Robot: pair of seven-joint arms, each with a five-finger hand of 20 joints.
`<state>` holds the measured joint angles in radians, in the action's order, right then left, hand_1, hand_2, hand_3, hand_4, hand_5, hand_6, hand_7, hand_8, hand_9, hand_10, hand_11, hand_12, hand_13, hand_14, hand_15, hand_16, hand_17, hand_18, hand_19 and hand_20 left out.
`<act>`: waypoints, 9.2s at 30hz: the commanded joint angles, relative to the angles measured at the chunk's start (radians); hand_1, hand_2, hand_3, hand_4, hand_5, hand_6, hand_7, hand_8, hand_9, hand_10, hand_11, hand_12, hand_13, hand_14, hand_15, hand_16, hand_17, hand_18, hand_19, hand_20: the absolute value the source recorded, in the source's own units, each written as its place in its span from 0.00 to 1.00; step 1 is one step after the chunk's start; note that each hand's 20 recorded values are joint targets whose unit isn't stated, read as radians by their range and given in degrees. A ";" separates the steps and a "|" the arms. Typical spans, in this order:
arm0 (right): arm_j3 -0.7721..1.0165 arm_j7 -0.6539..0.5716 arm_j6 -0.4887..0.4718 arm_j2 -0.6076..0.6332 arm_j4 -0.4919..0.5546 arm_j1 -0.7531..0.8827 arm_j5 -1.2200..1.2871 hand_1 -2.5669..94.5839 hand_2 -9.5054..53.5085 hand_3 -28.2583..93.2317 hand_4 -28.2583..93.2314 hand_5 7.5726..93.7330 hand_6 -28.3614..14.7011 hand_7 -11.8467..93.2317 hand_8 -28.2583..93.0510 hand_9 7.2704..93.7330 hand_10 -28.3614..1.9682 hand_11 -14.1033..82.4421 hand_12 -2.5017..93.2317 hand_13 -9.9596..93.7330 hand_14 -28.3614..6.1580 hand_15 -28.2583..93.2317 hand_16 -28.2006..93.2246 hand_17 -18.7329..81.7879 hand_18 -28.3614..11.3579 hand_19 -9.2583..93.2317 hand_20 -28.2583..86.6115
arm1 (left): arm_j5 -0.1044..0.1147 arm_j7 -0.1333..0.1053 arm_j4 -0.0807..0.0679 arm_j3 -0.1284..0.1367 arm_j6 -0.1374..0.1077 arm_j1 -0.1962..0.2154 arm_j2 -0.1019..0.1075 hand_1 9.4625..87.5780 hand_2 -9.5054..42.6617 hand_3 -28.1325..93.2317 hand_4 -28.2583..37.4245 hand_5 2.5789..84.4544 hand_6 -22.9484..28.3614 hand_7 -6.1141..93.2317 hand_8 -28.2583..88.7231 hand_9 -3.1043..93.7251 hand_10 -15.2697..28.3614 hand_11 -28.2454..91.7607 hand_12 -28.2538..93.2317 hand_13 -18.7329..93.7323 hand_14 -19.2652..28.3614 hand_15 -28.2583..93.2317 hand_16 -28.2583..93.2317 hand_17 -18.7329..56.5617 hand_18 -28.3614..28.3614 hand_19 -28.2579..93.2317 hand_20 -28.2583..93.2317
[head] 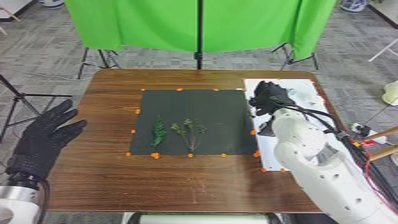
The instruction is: Arrange flowers
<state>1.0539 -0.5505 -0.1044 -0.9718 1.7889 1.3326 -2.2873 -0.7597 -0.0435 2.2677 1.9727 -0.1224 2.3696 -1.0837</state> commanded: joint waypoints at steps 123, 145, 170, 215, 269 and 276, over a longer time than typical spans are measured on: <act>0.073 0.245 0.119 0.192 -0.142 0.143 -0.283 0.48 0.00 0.90 0.00 0.58 0.77 0.65 0.17 0.83 0.84 0.37 0.46 0.76 0.79 0.70 0.47 0.47 0.36 0.84 0.55 | 0.021 -0.009 0.001 0.062 -0.008 0.011 0.025 0.22 0.34 0.83 0.03 0.39 0.50 0.23 0.15 0.32 0.61 0.42 0.29 0.41 0.70 0.61 0.19 0.15 0.86 0.66 0.28; -0.039 0.342 0.227 0.123 0.009 -0.015 -0.239 0.51 0.00 0.91 0.00 0.72 0.76 0.64 0.17 0.94 0.85 0.35 0.50 0.83 0.77 0.73 0.47 0.52 0.34 0.88 0.57 | 0.196 -0.191 0.015 0.205 -0.132 0.253 0.258 0.22 0.34 0.83 0.03 0.39 0.50 0.23 0.15 0.32 0.61 0.42 0.30 0.41 0.70 0.61 0.19 0.15 0.86 0.66 0.28; -0.445 0.491 0.099 -0.252 -0.197 -0.277 -0.366 0.51 0.00 0.91 0.00 0.71 0.77 0.64 0.17 0.93 0.84 0.34 0.51 0.82 0.77 0.73 0.47 0.51 0.34 0.88 0.57 | 0.057 0.018 -0.042 0.128 -0.013 -0.025 0.155 0.22 0.33 0.83 0.04 0.39 0.50 0.23 0.15 0.33 0.61 0.42 0.30 0.41 0.71 0.61 0.19 0.15 0.86 0.66 0.28; -0.550 0.369 0.162 -0.423 -0.372 -0.256 -0.504 0.46 0.00 0.92 0.00 0.66 0.77 0.60 0.24 0.90 0.84 0.31 0.54 0.80 0.77 0.71 0.52 0.48 0.33 0.86 0.59 | 0.045 0.082 -0.099 0.020 0.022 -0.173 0.180 0.20 0.32 0.84 0.08 0.34 0.43 0.28 0.14 0.29 0.52 0.41 0.29 0.38 0.61 0.57 0.19 0.15 0.83 0.64 0.28; -0.371 0.349 0.251 -0.409 -0.111 -0.132 -0.143 0.13 0.17 0.97 0.00 0.48 0.57 0.45 0.08 0.61 0.54 0.55 0.31 0.66 0.57 0.85 0.43 0.44 0.26 0.87 0.62 | 0.065 0.030 -0.139 -0.015 -0.005 -0.155 0.162 0.23 0.33 0.81 0.09 0.35 0.47 0.24 0.15 0.31 0.56 0.41 0.28 0.40 0.66 0.60 0.17 0.16 0.85 0.66 0.27; -0.322 0.343 0.236 -0.350 0.007 -0.103 -0.084 0.15 0.14 0.95 0.00 0.47 0.54 0.43 0.08 0.55 0.52 0.56 0.29 0.62 0.53 0.85 0.42 0.43 0.25 0.86 0.61 | 0.087 -0.038 -0.150 -0.022 -0.022 -0.087 0.163 0.22 0.31 0.81 0.07 0.36 0.48 0.23 0.15 0.31 0.58 0.41 0.29 0.40 0.68 0.61 0.17 0.16 0.87 0.66 0.27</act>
<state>0.7117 -0.2008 0.1312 -1.3749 1.7044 1.2221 -2.3914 -0.6974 -0.0223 2.1368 1.9599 -0.1203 2.2030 -0.9077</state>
